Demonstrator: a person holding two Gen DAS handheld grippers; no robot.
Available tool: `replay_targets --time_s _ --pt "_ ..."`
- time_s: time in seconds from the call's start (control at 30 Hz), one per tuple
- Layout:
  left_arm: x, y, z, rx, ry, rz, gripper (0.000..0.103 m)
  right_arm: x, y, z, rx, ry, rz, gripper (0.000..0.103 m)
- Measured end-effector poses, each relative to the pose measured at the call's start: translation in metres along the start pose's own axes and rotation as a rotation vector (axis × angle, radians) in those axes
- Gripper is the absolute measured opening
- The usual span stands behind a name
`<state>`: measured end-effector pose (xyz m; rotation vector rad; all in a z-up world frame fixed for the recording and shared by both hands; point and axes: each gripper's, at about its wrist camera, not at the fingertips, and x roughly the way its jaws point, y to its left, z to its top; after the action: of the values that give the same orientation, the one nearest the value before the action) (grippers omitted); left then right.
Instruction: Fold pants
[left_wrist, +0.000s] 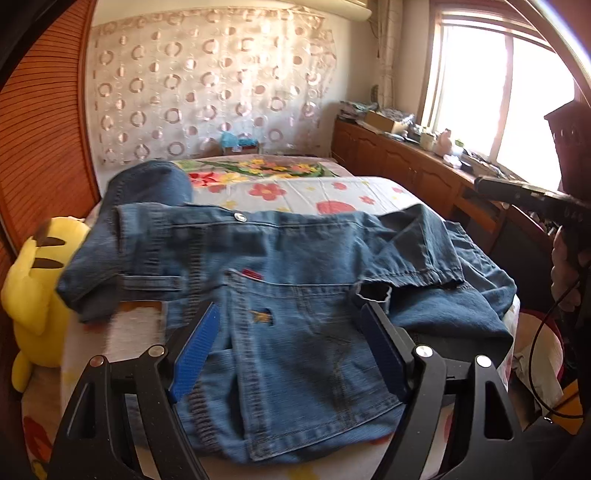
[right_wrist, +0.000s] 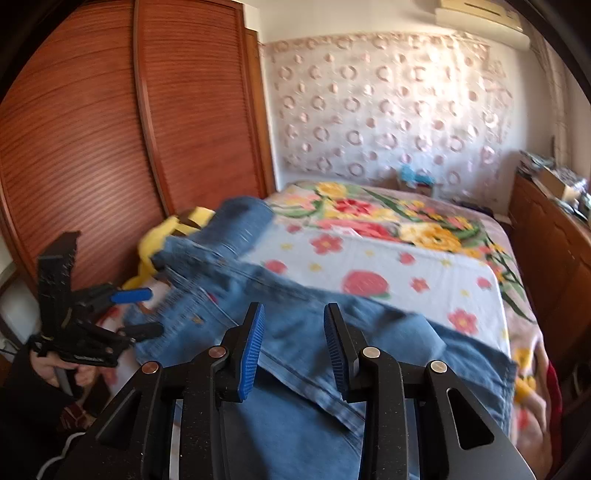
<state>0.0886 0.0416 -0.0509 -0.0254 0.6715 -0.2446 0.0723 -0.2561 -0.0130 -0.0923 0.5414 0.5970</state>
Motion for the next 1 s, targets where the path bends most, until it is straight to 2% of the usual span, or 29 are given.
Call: replay_targets --time_s 0.07,0.17,0.47,0.7,1.0 --pt "0.008 -0.007 0.001 0.012 0.011 -0.012 0.079 0.001 -0.006 -0.010 0.013 0.020 -0.023 0.037" --pt "0.020 -0.016 0.002 0.027 0.029 -0.034 0.079 0.001 -0.015 -0.021 0.044 0.044 -0.050 0.047" --pt "0.044 -0.042 0.006 0.076 0.071 -0.061 0.079 0.008 -0.022 -0.024 0.090 0.093 -0.095 0.048" --pt "0.057 -0.053 0.009 0.105 0.088 -0.073 0.079 0.009 -0.021 -0.029 0.109 0.114 -0.109 0.054" --pt "0.071 -0.058 0.004 0.128 0.125 -0.087 0.050 0.028 -0.018 -0.036 0.142 0.168 -0.097 0.054"
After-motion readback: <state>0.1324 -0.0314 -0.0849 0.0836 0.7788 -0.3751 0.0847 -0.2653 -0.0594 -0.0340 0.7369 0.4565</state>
